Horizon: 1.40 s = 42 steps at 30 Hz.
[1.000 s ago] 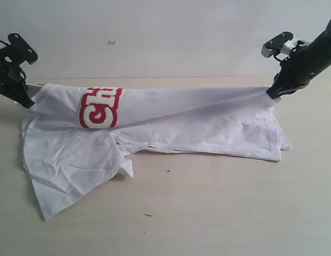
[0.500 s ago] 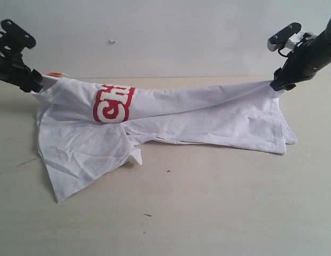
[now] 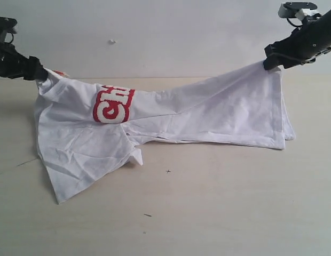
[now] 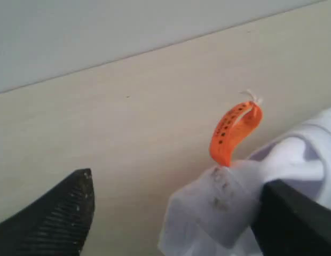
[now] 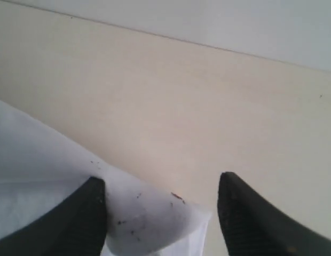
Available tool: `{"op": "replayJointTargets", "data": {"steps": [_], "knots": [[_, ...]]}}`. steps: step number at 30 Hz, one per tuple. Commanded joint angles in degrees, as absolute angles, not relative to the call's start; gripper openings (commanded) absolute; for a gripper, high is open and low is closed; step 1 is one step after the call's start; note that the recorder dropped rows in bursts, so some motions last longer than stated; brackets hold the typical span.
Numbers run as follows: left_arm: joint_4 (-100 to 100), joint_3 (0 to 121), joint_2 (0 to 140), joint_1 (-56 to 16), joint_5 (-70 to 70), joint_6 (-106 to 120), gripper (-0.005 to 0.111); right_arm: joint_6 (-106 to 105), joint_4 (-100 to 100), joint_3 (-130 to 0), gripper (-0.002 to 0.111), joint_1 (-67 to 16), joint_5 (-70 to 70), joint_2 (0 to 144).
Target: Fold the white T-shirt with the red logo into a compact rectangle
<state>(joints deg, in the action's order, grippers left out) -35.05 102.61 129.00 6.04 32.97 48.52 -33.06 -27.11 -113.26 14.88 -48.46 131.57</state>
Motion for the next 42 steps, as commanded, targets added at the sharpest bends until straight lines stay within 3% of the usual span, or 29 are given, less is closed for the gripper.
{"op": "replayJointTargets", "data": {"steps": [1,4,7,10,19,24,29,36,42], "knots": [[-46.22,104.28,130.43,8.12,34.61,50.71,0.073,-31.61,-28.44,-117.26,0.057,16.88,-55.78,134.75],[-59.24,104.28,131.7,10.4,33.87,52.99,0.073,-30.85,-32.33,-119.21,0.057,18.7,-56.22,136.72],[-74.43,105.2,134.73,13.85,44.59,61.64,0.073,-35.08,-41.81,-120.61,0.057,20.47,-57.82,138.44],[-71.36,108.63,137.98,15.46,55.73,61.47,0.073,-35.59,-41.95,-122.09,0.057,20.8,-60.76,139.49],[-64.3,110.9,138.03,15.59,65.75,64.35,0.073,-43.07,-41.05,-122.09,0.057,20.8,-69.25,139.29],[-65.35,111.95,136.77,15.59,61.88,67.23,0.073,-46.33,-40.02,-124.42,0.057,20.98,-64.3,137.24],[-65.67,111.95,136.11,15.59,55.09,67.45,0.073,-32.07,-32.67,-125.07,0.057,21.29,-51.61,136.43],[-69.58,111.95,137.33,16.12,65.9,71.14,0.073,-34.18,-31.15,-124.95,0.057,21.41,-57.29,138.29],[-73.75,111.95,137.34,16.88,65.72,69.35,0.073,-41.78,-41.7,-124.95,0.055,21.67,-63.54,138.4]]}}
